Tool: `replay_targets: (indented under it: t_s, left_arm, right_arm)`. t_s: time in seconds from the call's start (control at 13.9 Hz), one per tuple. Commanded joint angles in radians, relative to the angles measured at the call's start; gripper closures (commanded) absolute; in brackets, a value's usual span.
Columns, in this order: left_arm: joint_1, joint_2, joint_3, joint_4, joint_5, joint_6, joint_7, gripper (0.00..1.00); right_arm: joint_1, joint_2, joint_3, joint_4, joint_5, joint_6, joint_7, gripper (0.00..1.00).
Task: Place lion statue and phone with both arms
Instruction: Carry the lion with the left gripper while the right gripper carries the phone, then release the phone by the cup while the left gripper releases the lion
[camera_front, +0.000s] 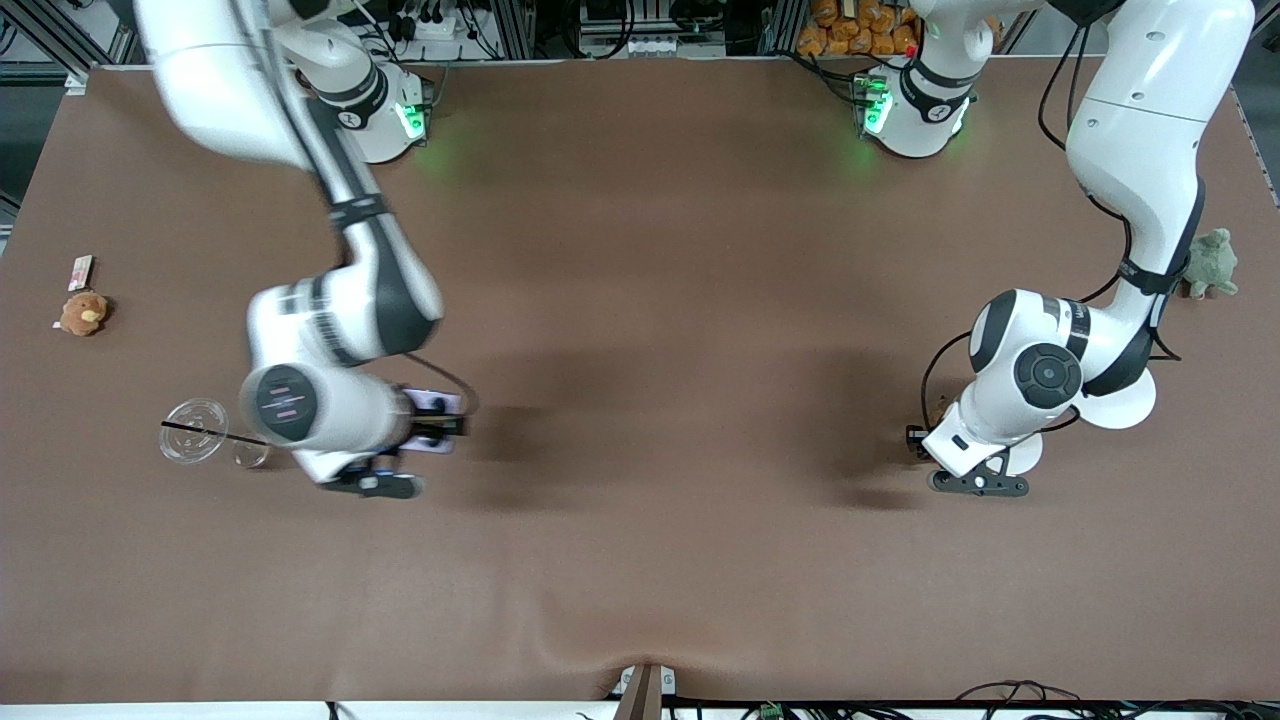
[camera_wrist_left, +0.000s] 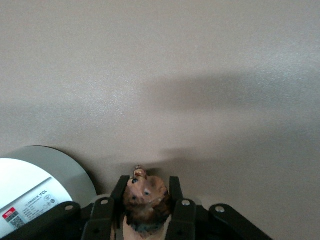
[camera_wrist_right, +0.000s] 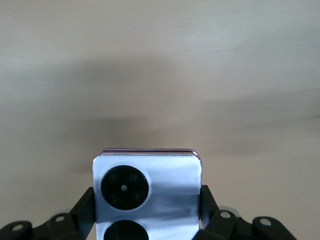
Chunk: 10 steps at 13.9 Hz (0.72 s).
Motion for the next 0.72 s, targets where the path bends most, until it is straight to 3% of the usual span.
replay_targets:
  t_s: [0.0,0.22,0.43,0.65]
  left_arm:
    - [0.017,0.004,-0.011,-0.011,0.025,0.031,0.009,1.0]
    - [0.02,0.005,-0.009,-0.008,0.025,0.031,0.009,1.0]
    - [0.029,0.003,-0.009,-0.008,0.027,0.031,0.015,1.0]
    - [0.03,0.003,-0.009,-0.006,0.025,0.032,0.025,1.0]
  right_arm:
    - [-0.132,-0.004,0.025,-0.068,-0.057,0.003,-0.175,0.59]
    - [-0.222,0.051,0.026,-0.059,-0.137,0.029,-0.286,0.59]
    - [-0.24,0.103,0.026,-0.061,-0.145,0.153,-0.3,0.54]
    - [-0.24,0.126,0.026,-0.062,-0.146,0.187,-0.3,0.53]
